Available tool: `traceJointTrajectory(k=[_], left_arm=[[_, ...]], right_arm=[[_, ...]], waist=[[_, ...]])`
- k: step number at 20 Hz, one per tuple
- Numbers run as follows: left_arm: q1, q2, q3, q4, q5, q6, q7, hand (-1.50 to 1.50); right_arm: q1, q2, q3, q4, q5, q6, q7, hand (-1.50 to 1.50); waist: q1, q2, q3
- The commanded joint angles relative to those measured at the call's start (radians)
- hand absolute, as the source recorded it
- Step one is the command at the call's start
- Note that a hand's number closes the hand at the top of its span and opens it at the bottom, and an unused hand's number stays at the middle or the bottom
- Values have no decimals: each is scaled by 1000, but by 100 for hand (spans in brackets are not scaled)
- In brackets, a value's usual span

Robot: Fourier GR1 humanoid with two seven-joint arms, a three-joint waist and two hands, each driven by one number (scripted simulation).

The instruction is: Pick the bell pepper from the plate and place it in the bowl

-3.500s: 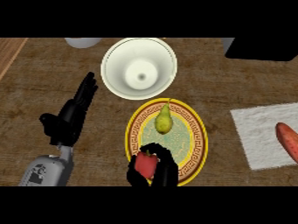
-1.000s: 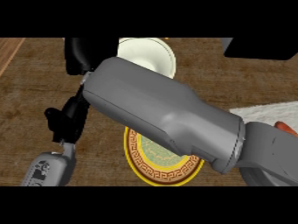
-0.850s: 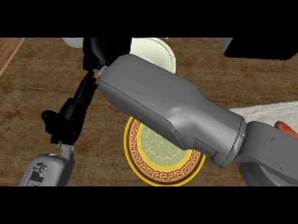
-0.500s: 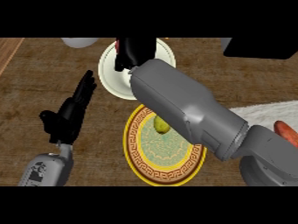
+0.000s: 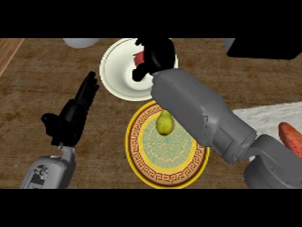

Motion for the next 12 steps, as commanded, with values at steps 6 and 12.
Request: traceJointTrajectory(k=[6, 12], left_arm=[[3, -30, -11, -7, -21, 28, 6, 0], [22, 5, 24, -30, 8, -6, 13, 0]], right_arm=[[32, -19, -210, -6, -124, 14, -364, -150], [16, -3, -312, -8, -149, -141, -471, -150]], waist=[[-15, -6, 1], [-23, -13, 0]])
